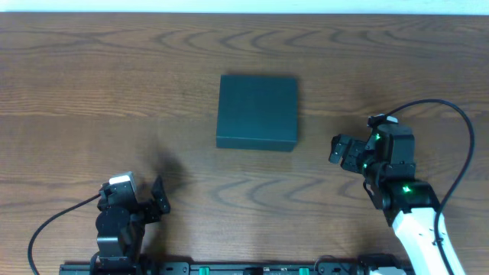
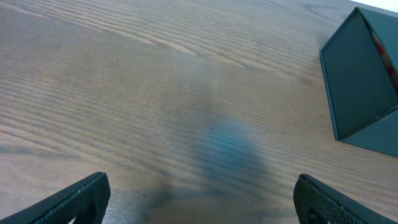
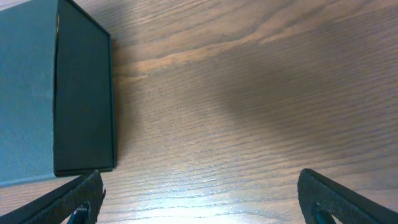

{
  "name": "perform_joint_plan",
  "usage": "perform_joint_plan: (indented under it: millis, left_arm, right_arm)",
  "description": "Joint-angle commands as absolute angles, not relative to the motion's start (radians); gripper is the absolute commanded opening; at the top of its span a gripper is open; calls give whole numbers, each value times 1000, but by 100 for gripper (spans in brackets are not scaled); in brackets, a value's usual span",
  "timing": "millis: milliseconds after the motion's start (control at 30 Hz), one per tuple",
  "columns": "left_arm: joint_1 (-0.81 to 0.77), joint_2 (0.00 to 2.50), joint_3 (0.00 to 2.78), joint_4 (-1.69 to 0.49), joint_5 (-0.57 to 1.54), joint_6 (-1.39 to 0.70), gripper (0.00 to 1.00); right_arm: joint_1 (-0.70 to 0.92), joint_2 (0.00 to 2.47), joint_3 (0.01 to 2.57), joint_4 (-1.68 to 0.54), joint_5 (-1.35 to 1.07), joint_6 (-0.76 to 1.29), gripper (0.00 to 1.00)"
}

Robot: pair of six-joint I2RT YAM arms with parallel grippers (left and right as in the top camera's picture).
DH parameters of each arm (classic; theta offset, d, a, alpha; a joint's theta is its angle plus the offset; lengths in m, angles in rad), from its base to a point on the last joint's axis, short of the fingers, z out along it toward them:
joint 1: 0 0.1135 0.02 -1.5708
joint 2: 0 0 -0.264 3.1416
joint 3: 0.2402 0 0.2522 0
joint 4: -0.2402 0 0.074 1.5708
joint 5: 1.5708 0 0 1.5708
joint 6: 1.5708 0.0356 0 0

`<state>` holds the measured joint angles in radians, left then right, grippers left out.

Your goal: Pack container

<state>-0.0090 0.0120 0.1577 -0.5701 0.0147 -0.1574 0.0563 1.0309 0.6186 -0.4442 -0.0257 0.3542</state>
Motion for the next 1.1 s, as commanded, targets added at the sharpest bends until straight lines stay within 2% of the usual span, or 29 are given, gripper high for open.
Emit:
perform_joint_plan:
  millis: [0,100,300,467,933,1067]
  left_arm:
    - [-13,4,150,-567,-10,-150,95]
    - [-13,4,149,-567,-10,-150,95]
    - [-13,4,149,-567,-10,-150,95]
    - [-13,4,149,-567,-10,-150,95]
    - [-13,4,149,-567,-10,-150,95]
    - [-13,4,149,-567,-10,-150,95]
  right_arm:
    - [54,1019,627,-444,-15,347,99]
    - [53,969,625,-461,4,337,99]
    - [52,765,595,-497,207,241,99]
    - [52,543,480,-494,206,133,99]
    - [54,132,121,-407,118,145,99]
    - [54,62,118,-400,123,141,99]
